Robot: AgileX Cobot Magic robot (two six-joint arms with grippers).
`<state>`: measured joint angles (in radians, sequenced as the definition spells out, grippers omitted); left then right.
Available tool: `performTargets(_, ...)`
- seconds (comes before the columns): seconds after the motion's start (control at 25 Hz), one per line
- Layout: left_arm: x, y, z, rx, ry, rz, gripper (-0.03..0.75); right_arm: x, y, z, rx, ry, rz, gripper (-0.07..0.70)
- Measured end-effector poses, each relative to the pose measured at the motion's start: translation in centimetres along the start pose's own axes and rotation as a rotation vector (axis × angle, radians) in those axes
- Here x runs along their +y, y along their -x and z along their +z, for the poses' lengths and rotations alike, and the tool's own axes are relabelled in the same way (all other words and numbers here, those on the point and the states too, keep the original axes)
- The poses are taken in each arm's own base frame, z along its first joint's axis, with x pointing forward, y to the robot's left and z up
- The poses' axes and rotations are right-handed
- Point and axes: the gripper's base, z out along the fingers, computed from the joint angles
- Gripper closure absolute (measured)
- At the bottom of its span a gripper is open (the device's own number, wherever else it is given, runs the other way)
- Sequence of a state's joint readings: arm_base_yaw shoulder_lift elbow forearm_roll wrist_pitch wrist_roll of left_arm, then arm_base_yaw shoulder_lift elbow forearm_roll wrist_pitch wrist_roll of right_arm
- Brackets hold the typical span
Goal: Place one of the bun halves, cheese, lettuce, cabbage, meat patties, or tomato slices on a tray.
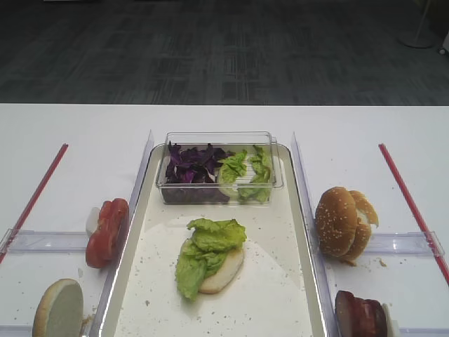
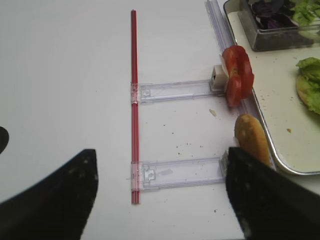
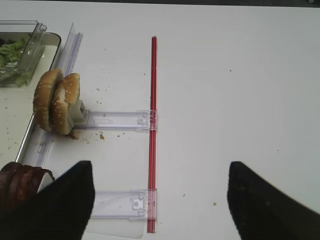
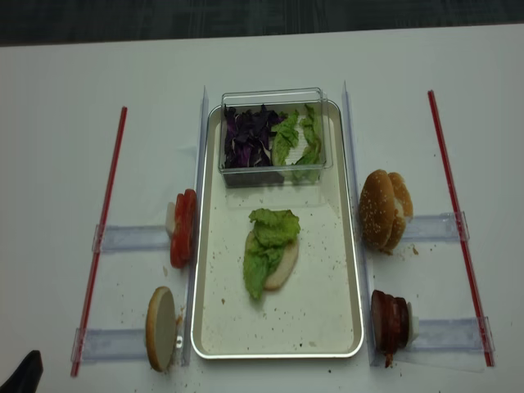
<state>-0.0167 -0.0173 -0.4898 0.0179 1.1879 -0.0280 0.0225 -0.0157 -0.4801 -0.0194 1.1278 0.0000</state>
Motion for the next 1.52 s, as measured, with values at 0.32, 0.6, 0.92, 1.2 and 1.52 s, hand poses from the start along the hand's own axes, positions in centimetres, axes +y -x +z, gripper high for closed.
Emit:
performTargets(0.32, 0.0, 0.0, 0.0, 0.0, 0.0, 0.0, 0.223, 0.0, 0.0, 0.0, 0.0, 0.0, 0.006, 0.061)
performTargets(0.6, 0.0, 0.0, 0.0, 0.0, 0.0, 0.0, 0.223, 0.0, 0.0, 0.0, 0.0, 0.0, 0.0, 0.061)
performTargets(0.92, 0.0, 0.0, 0.0, 0.0, 0.0, 0.0, 0.223, 0.0, 0.0, 0.0, 0.0, 0.0, 0.0, 0.061)
performTargets(1.2, 0.0, 0.0, 0.0, 0.0, 0.0, 0.0, 0.223, 0.0, 0.0, 0.0, 0.0, 0.0, 0.0, 0.061)
performTargets(1.52, 0.0, 0.0, 0.0, 0.0, 0.0, 0.0, 0.223, 0.0, 0.0, 0.0, 0.0, 0.0, 0.006, 0.061)
